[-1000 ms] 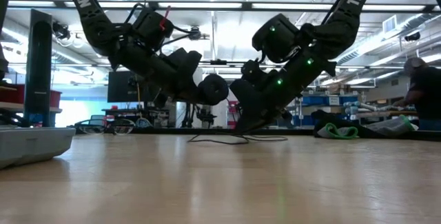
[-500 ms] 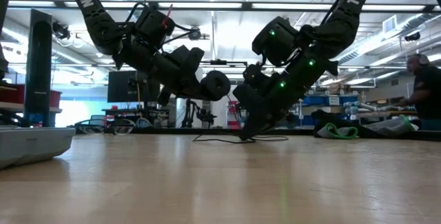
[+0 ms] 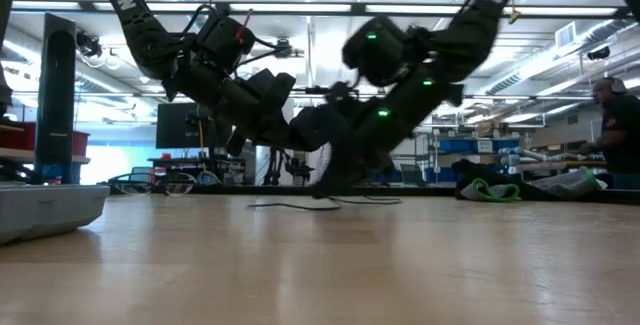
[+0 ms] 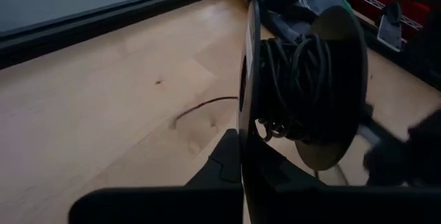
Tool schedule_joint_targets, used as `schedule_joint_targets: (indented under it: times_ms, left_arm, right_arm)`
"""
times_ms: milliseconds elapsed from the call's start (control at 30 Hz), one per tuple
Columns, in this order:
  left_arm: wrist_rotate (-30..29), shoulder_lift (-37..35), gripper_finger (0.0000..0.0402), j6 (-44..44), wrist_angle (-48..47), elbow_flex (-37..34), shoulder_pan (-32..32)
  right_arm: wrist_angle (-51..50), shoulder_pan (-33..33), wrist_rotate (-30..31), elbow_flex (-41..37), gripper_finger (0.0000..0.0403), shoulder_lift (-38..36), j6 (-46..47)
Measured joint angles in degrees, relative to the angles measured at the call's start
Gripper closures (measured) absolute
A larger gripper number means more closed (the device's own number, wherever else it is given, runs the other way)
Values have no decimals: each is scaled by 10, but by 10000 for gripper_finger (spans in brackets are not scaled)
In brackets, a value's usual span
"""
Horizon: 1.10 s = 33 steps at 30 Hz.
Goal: Coil cords
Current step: Coil the black wire onto the black spool
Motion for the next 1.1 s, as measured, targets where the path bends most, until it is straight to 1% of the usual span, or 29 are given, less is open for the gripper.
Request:
schedule_joint_targets:
  times_ms: [167,233,300,467,633,733,933,1000,1100]
  left_arm:
    - [-2,0,401,-2,-19,0,-13]
    - [-5,0,401,-3,-35,0,-19]
    - [-3,-2,401,-1,-57,0,-22]
    - [9,-3,401,-10,-102,2,-26]
    - [23,-3,401,-6,-105,1,-26]
    - [27,-2,401,-5,-108,1,-26]
    - [35,-1,401,1,-114,0,-26]
    - [52,0,401,3,-109,0,-22]
    - [72,0,401,7,-98,0,-13]
  right_arm:
    - [-16,-4,-37,104,402,69,-58]
    - [-39,-7,-45,138,402,84,-81]
    - [-68,-10,-43,156,402,89,-102]
    - [-96,-18,-43,157,403,71,-138]
    - [-97,-18,-47,156,403,58,-167]
    - [-101,-16,-32,156,403,58,-178]
    - [-113,-10,-26,156,403,56,-176]
    - [-116,-8,-21,156,403,53,-173]
    - [-104,-4,8,147,403,45,-157]
